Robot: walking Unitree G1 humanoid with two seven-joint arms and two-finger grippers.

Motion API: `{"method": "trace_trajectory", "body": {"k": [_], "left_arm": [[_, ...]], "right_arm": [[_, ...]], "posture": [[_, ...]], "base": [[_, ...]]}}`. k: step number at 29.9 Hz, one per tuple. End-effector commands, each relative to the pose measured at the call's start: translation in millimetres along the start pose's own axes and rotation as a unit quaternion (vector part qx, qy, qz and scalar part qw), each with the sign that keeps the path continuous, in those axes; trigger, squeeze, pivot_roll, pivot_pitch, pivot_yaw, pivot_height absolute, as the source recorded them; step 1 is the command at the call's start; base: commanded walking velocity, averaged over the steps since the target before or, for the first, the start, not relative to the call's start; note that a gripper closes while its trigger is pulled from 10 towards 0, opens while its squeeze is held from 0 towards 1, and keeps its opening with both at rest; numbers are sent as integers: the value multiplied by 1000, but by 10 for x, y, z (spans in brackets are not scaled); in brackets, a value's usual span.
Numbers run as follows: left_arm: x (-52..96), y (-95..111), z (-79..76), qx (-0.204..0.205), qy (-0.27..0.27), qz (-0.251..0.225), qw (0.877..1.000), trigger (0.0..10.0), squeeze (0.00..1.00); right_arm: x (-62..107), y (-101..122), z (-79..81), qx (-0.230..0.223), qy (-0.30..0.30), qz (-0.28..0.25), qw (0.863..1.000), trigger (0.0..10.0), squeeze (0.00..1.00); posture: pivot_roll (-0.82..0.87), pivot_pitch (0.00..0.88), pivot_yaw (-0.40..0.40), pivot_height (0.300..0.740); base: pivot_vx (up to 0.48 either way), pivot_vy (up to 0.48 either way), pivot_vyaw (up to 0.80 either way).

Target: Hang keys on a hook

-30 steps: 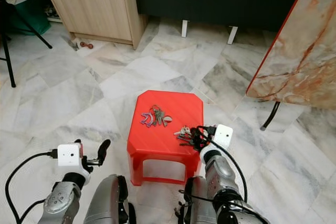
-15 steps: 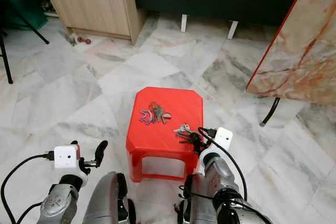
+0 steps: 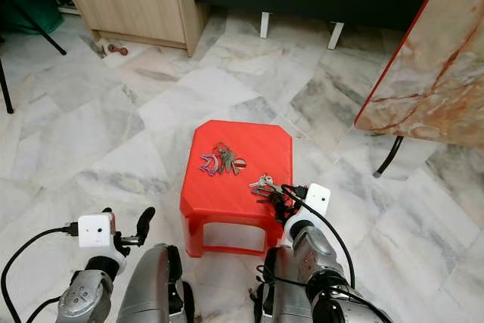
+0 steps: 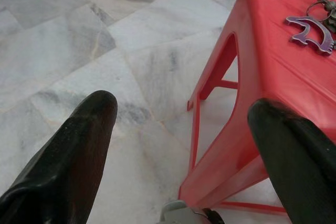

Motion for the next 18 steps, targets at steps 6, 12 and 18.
{"method": "trace_trajectory", "body": {"k": [6,12,18], "left_arm": [[59,-62,-31,-6,-1,14,1000,10000,0],[55,-62,-49,-5,-3,13,1000,10000,0],[58,-63,-48,-5,-3,14,1000,10000,0]], "right_arm": [[0,7,36,14,14,-2,1000,0,0],[-4,35,65,20,21,-7,1000,0,0],[-3,32,68,23,23,-7,999,0,0]], "posture": [[104,249,-45,586],[105,242,-45,586],[104,238,-45,586]], "base": [[0,0,0],[0,0,0],[0,0,0]]}}
Point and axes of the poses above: a point about 5 cm out from each wrist's last joint towards the gripper, its own x axis pointing back from the gripper into the wrist, its own y axis along the axis of the wrist's last joint, z = x × y, the point moved 6 cm from there along -x, pointing out of the wrist towards the gripper, and after that the axes turned 10 degrees about -x, right-handed, at the moved point
